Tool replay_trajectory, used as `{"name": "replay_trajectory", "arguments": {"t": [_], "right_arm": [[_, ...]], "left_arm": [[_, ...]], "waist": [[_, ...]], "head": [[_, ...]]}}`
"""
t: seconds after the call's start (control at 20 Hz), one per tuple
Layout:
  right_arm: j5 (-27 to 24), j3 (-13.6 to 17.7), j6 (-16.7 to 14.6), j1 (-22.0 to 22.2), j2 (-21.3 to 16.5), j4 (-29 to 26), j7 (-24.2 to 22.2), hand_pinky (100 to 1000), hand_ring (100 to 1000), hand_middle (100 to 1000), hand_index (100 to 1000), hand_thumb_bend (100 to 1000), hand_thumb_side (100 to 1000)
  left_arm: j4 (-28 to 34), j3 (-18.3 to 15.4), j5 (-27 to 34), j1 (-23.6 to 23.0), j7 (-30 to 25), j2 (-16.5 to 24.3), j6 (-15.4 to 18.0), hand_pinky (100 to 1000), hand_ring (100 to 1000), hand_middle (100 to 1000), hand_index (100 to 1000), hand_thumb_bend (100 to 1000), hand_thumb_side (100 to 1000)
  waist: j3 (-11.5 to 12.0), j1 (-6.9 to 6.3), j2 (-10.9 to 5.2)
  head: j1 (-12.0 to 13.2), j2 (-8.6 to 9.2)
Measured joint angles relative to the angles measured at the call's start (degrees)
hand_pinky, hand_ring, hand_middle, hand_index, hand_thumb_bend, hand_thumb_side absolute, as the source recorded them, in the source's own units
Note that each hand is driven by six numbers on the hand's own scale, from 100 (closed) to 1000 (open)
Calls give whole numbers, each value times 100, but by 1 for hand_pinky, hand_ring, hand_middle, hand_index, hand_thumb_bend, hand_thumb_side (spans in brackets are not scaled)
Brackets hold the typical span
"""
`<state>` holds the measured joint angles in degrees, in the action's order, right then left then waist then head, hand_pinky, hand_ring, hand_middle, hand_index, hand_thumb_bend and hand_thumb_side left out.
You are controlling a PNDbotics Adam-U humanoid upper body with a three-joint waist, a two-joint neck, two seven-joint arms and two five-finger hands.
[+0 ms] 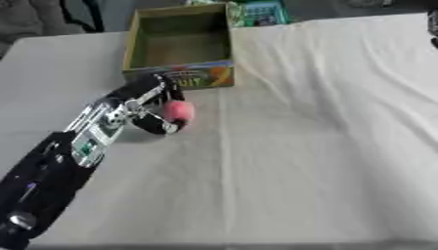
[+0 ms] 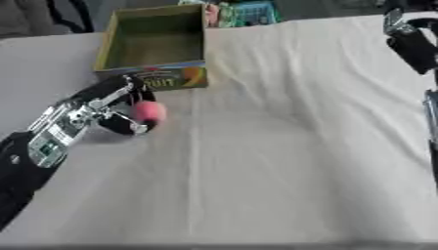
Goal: Pick up objects on the table and place them in the box.
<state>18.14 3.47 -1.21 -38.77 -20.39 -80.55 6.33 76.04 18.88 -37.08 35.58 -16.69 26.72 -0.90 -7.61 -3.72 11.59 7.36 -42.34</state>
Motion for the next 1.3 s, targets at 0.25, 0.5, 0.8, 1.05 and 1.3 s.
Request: {"name": "replay_trajectory", "arguments": {"t": [0.25,0.5,0.8,1.05,1.3], "right_arm": [[0,1,1,2,0,0,1,724,875,699,893,100,498],[0,2,2,3,0,0,3,724,874,698,893,100,499],[0,4,13,5,0,0,14,724,874,698,893,100,498],[0,5,16,43,0,0,18,724,874,698,893,100,498],[0,3,17,49,0,0,16,724,874,698,893,100,498]], "left_arm": [[6,-50,-75,-10,146,0,-27,471,407,390,480,339,100],[204,-122,-83,-36,246,38,-39,448,349,306,393,302,100],[856,-245,-76,-72,181,356,-1,451,347,305,394,287,100],[1212,-460,19,80,128,621,-123,453,350,308,397,286,100],[613,-752,-105,605,410,599,-412,456,362,321,410,297,100]], "waist": [[0,-2,-2],[0,-4,-2],[0,-11,-13],[0,-15,-47],[-57,-8,-83]], "head": [[-11,0],[-27,0],[-46,0],[-52,0],[-51,-41]]}}
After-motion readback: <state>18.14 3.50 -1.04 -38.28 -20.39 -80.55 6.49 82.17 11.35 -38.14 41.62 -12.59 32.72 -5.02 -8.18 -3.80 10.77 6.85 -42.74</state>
